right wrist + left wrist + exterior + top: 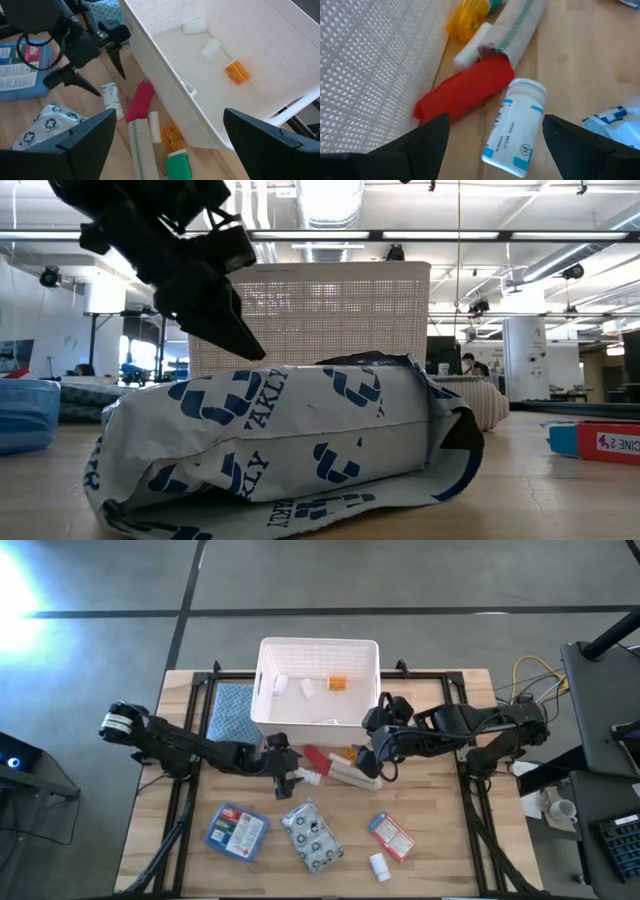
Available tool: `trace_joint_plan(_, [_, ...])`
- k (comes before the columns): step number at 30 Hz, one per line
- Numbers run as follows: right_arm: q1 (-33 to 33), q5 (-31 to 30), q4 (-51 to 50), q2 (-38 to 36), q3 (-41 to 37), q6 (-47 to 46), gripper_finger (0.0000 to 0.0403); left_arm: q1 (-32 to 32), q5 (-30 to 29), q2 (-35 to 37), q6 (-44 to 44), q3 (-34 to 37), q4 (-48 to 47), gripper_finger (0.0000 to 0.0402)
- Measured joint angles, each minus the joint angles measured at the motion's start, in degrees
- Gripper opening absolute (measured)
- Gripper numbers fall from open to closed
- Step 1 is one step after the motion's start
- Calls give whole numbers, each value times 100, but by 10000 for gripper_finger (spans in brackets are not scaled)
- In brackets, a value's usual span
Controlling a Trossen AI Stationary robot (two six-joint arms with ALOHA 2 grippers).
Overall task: Pick & place medical supplies in basket/bin
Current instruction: Put the white and blue medicine bottle in the white bin
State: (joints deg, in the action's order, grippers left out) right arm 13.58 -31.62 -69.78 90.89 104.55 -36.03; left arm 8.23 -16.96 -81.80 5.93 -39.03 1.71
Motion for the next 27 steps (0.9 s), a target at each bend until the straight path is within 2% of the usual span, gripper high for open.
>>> trace_joint_plan(5, [0,-2,-25,0,0,-74,359,102,46,-378,-249,-283,-70,296])
trace_joint_plan(11, [0,-1,-33,0,0,-151,359,97,-115,-673,-233,-660,-683,296])
trace_joint_plan(16, [0,-4,-34,2,-11,-149,359,99,520,-920,-243,-672,-842,296])
trace_joint_plan(27, [-2,-99,-30,2,-222,-149,359,96,453,-1548,192,-903,-864,294])
